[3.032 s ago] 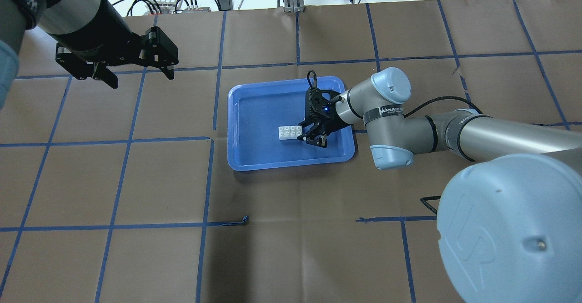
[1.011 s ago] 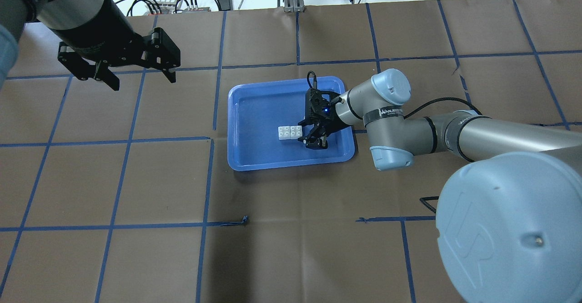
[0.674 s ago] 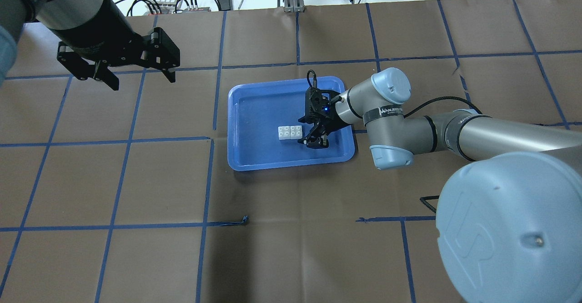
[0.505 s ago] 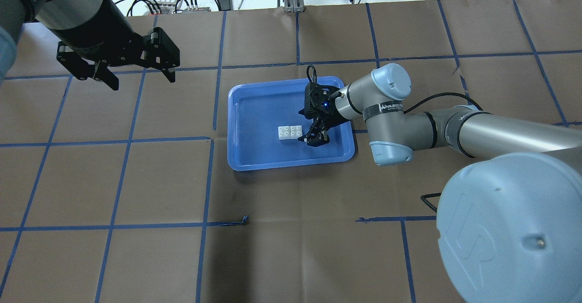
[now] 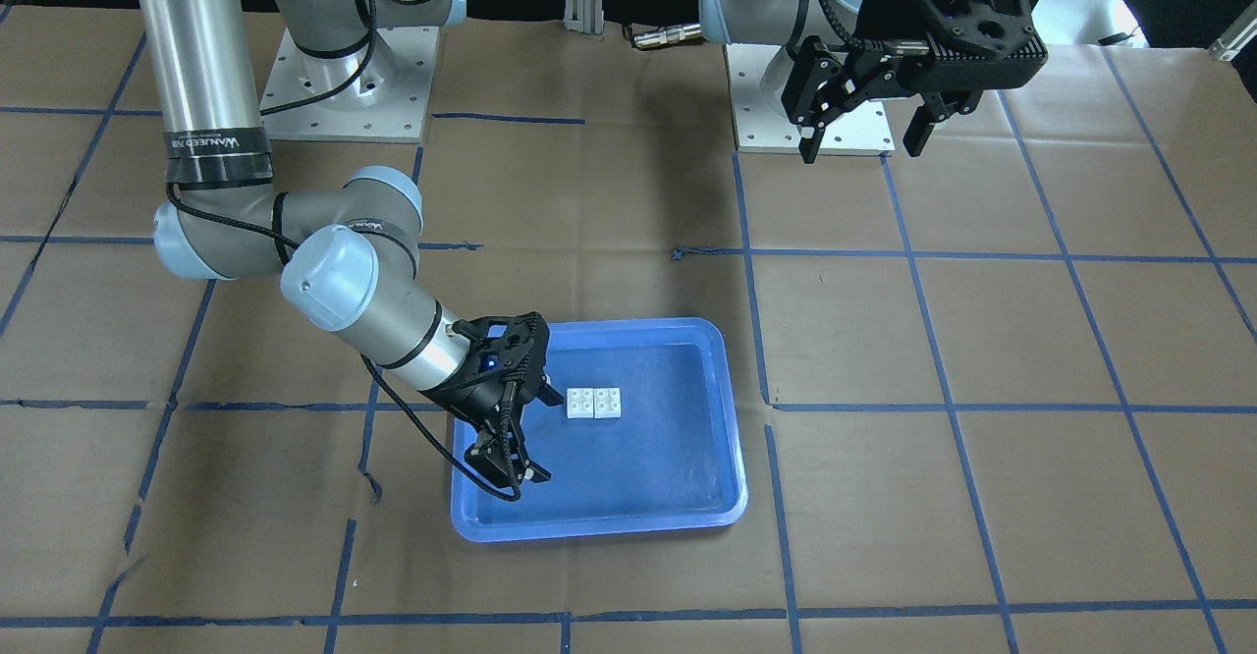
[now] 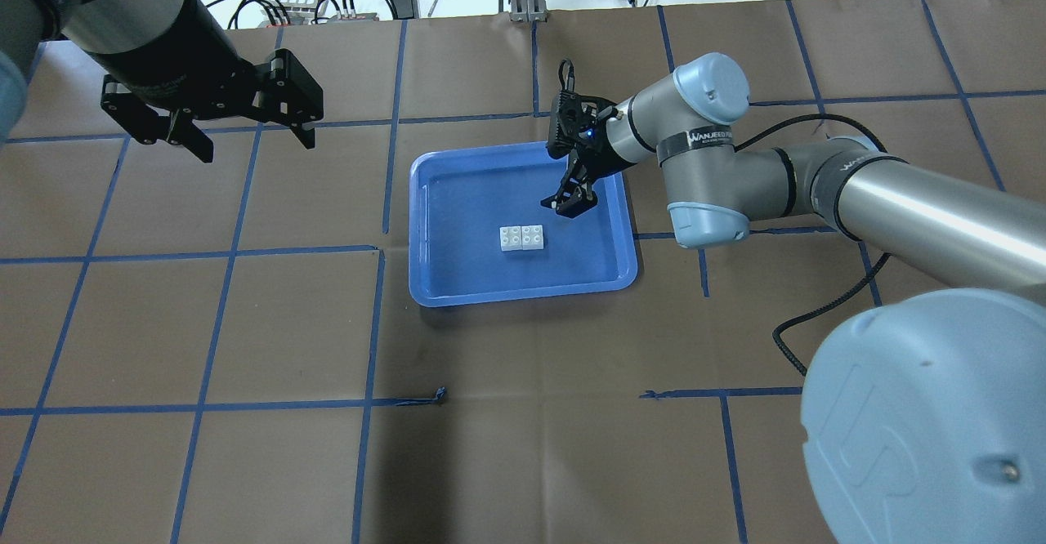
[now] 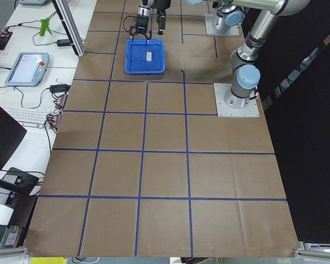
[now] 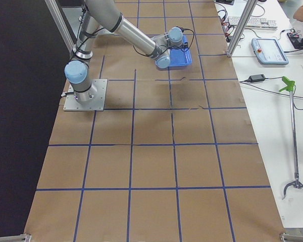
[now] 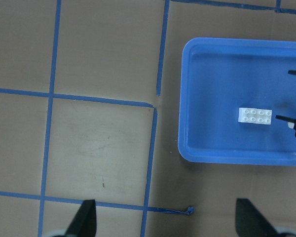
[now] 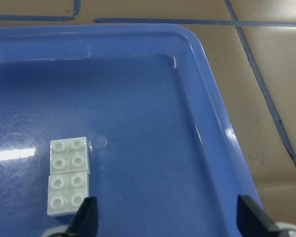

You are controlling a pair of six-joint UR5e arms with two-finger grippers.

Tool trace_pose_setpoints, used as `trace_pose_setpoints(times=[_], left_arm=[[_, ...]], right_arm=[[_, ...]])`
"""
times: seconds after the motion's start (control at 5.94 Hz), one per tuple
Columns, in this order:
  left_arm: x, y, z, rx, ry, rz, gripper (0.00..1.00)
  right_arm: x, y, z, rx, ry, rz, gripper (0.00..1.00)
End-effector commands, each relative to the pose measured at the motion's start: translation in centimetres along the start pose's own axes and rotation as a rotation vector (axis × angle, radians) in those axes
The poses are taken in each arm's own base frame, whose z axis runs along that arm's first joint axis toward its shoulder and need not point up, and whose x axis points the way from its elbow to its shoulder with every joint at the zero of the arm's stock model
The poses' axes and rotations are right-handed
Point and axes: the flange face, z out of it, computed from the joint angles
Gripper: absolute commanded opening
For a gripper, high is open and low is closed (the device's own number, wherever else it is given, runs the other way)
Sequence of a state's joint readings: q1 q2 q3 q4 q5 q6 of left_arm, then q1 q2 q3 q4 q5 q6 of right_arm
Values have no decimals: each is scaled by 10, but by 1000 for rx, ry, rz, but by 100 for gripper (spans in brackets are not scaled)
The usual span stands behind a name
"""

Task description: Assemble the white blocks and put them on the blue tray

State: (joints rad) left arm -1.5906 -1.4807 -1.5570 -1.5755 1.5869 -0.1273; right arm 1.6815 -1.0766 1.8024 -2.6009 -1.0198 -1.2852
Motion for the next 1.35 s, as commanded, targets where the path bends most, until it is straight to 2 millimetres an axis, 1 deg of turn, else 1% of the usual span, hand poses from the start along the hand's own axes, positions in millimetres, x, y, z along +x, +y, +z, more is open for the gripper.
trace_pose_setpoints(times=[0.0, 0.17, 0.34, 0.51, 0.67, 0.84, 1.01, 1.18], left_arm=[[-1, 1, -2, 5, 0, -1, 99], [-1, 2, -3, 4, 0, -1, 99], [0, 2, -3, 4, 0, 0, 99], [0, 2, -3, 4, 0, 0, 99], [0, 3, -2, 2, 0, 0, 99], [0, 3, -2, 2, 0, 2, 99], [0, 4, -4, 3, 1, 2, 99], [-1, 4, -4, 4, 0, 0, 99]], right_arm=[[3, -13, -54, -112, -3, 39, 100], [0, -13, -86, -166, -15, 78, 100], [-4, -9, -112, -243, -15, 148, 100], [-12, -6, -130, -332, -8, 269, 100], [-14, -7, -149, -409, 66, 424, 100], [-12, -12, -163, -461, 104, 530, 100], [-4, -28, -186, -490, 110, 659, 100], [-1, -43, -213, -554, 96, 828, 100]])
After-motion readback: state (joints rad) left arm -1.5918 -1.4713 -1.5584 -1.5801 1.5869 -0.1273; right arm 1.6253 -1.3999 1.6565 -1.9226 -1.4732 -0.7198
